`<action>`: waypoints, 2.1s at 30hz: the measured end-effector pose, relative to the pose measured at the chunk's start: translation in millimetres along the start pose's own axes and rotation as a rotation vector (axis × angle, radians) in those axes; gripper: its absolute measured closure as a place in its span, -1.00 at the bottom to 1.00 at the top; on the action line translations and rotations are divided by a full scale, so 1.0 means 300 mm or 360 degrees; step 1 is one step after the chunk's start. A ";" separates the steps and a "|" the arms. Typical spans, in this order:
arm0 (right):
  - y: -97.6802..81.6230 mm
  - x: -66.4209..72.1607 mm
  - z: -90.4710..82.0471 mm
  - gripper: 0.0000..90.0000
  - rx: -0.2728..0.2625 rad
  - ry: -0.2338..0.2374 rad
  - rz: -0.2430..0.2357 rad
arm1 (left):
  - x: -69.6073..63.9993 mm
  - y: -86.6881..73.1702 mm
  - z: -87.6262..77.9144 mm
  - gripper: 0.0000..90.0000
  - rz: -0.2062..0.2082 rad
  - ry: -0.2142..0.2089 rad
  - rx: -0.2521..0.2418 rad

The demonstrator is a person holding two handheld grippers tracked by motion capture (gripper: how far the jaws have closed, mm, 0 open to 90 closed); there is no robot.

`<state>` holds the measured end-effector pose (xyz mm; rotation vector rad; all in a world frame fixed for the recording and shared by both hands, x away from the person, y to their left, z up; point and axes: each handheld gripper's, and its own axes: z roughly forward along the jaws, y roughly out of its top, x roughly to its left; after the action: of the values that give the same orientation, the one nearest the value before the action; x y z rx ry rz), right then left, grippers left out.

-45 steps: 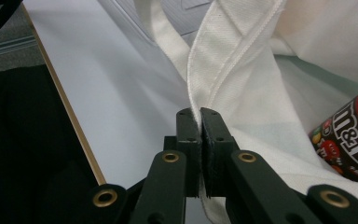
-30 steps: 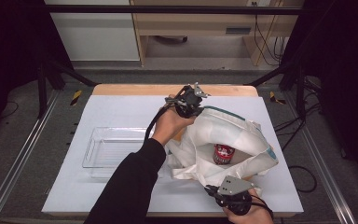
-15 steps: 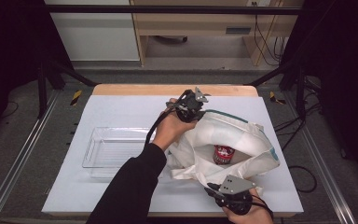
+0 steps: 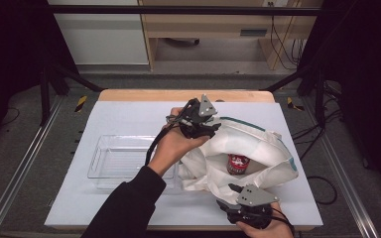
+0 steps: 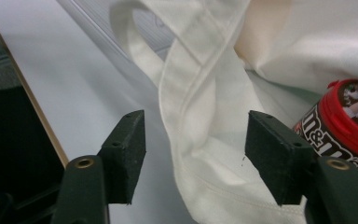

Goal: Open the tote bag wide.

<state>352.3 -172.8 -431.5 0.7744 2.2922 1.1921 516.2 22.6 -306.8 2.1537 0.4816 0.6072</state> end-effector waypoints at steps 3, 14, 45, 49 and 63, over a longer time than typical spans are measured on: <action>0.017 0.006 -0.016 -0.27 -0.0020 -0.0035 -0.0011 | -0.015 -0.014 -0.045 -0.01 0.0000 0.0009 -0.0033; 0.142 -0.050 -0.116 -0.35 -0.0033 -0.0180 0.0040 | -0.093 -0.153 -0.198 -0.09 0.0004 0.0008 -0.0107; 0.374 -0.383 -0.175 -0.30 0.0185 -0.0268 -0.0045 | -0.233 -0.326 -0.173 -0.14 -0.0002 -0.0037 -0.0090; 0.389 -0.432 -0.176 -0.33 0.0191 -0.0277 -0.0041 | -0.264 -0.342 -0.169 -0.15 0.0001 -0.0048 -0.0085; 0.342 -0.562 -0.156 -0.23 0.0222 -0.0287 0.0014 | -0.323 -0.346 -0.121 -0.17 0.0007 -0.0118 -0.0044</action>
<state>477.7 -262.4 -299.6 0.9044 2.2411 0.9329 403.6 54.6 -395.0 2.1431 0.4258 0.5317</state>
